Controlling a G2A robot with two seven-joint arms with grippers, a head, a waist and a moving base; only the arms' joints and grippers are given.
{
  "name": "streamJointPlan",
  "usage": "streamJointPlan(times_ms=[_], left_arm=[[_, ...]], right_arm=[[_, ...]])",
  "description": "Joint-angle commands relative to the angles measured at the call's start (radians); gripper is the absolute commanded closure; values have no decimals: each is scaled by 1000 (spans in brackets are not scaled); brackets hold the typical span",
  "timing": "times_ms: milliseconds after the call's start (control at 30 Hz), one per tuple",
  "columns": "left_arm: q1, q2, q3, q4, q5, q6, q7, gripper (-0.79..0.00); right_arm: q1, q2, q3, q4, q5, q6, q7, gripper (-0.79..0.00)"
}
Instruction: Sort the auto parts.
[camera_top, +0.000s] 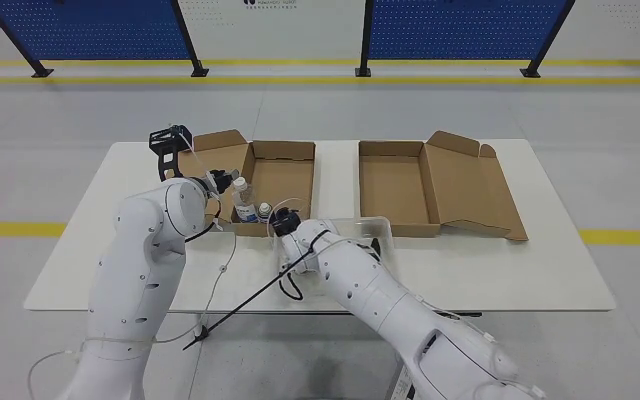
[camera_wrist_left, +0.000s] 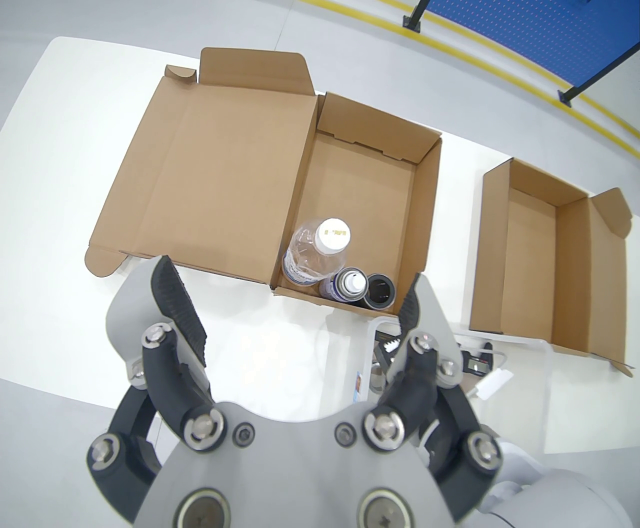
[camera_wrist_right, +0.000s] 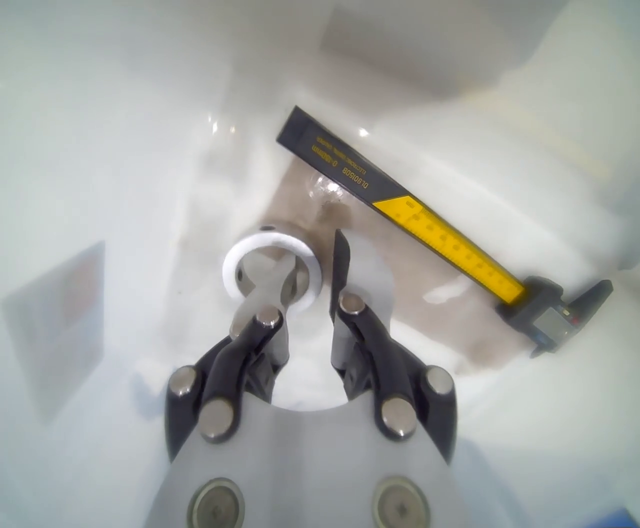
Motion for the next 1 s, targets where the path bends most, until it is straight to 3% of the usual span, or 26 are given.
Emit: streamJointPlan(times_ms=[0, 367, 667, 800, 967], left_arm=[[0, 0, 0, 0, 0, 0, 0, -785], [0, 0, 0, 0, 0, 0, 0, -785], [0, 0, 0, 0, 0, 0, 0, -785], [0, 0, 0, 0, 0, 0, 0, -785], [0, 0, 0, 0, 0, 0, 0, -785]], right_arm=[[0, 0, 7, 1, -1, 2, -2, 0], [-35, 30, 85, -98, -15, 14, 11, 0], [-215, 113, 279, -458, -29, -10, 68, 0], [-348, 148, 431, -637, 115, -91, 65, 0], [-461, 176, 598, -734, 355, -206, 70, 0]])
